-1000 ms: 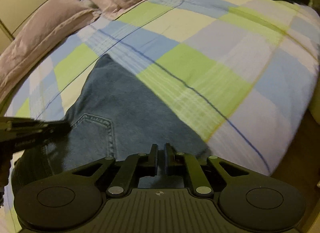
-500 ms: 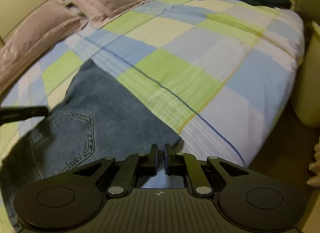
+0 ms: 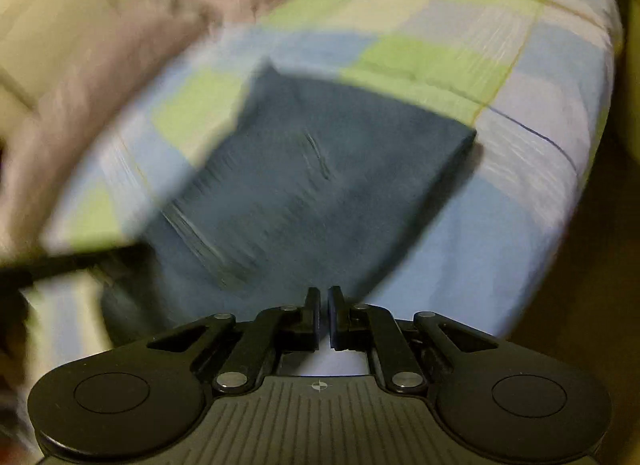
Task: Fold clothes
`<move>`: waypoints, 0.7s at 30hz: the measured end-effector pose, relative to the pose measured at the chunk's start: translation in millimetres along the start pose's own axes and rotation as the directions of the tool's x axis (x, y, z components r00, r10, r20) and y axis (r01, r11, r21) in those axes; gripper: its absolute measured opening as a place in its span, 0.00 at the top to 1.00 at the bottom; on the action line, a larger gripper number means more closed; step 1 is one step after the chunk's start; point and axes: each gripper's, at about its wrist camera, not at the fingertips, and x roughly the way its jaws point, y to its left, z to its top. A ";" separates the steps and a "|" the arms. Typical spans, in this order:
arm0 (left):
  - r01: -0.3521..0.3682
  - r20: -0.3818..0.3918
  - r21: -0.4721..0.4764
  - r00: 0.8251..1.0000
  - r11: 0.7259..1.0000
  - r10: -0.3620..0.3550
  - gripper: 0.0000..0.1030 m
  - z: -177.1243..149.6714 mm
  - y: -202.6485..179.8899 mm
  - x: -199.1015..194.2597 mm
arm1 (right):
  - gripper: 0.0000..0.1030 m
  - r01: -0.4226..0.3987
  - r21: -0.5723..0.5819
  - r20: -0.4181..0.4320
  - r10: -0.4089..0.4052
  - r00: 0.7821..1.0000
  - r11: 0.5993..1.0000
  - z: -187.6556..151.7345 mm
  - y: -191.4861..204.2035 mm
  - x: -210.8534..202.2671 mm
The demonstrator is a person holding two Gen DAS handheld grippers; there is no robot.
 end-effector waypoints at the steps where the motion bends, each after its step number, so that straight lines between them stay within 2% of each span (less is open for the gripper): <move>1: -0.011 -0.005 0.012 1.000 1.000 0.011 0.98 -3.4 2.0 -1.4 | 0.93 -0.044 0.029 0.032 0.043 0.999 0.999 -2.1 4.4 -4.6; 3: -0.013 -0.043 -0.016 0.999 1.000 0.012 0.98 -14.7 8.9 4.2 | 0.93 -0.118 0.050 0.009 0.118 0.993 0.992 -10.9 19.1 2.9; 5: -0.014 -0.075 -0.048 0.997 0.999 0.010 0.98 -23.7 14.0 5.0 | 0.93 -0.134 0.081 -0.155 0.145 0.977 0.988 -32.8 28.6 32.9; 6: -0.023 -0.082 -0.053 0.996 0.998 0.019 0.98 -23.5 11.5 -2.2 | 0.93 -0.130 0.065 -0.133 0.138 0.981 0.989 -41.4 31.1 32.8; 8: -0.059 -0.106 -0.047 0.993 0.997 0.054 0.98 -19.2 1.5 -26.2 | 0.93 -0.108 0.019 -0.150 0.110 0.983 0.994 -38.4 40.0 18.8; 12: -0.095 -0.128 -0.111 0.988 0.989 0.081 0.97 -19.6 -12.6 -82.3 | 0.90 -0.058 -0.031 -0.175 0.052 0.983 0.998 -30.0 53.5 -22.5; 14: -0.116 -0.147 -0.139 0.984 0.983 0.095 0.92 -23.1 -18.7 -107.4 | 0.59 -0.036 -0.068 -0.198 0.022 0.980 0.997 -28.6 62.5 -42.8; 15: -0.126 -0.152 -0.143 0.983 0.982 0.104 0.88 -26.1 -22.0 -118.2 | 0.35 -0.032 -0.063 -0.207 0.018 0.978 0.998 -28.5 64.6 -52.0; 17: -0.138 -0.151 -0.152 0.982 0.979 0.115 0.73 -31.8 -28.3 -136.2 | 0.33 -0.035 -0.056 -0.222 0.022 0.975 0.998 -28.5 69.2 -70.1; 21: -0.157 -0.149 -0.155 0.980 0.975 0.134 0.71 -39.5 -38.3 -164.9 | 0.33 -0.022 -0.109 -0.221 -0.002 0.975 0.994 -31.3 88.7 -103.3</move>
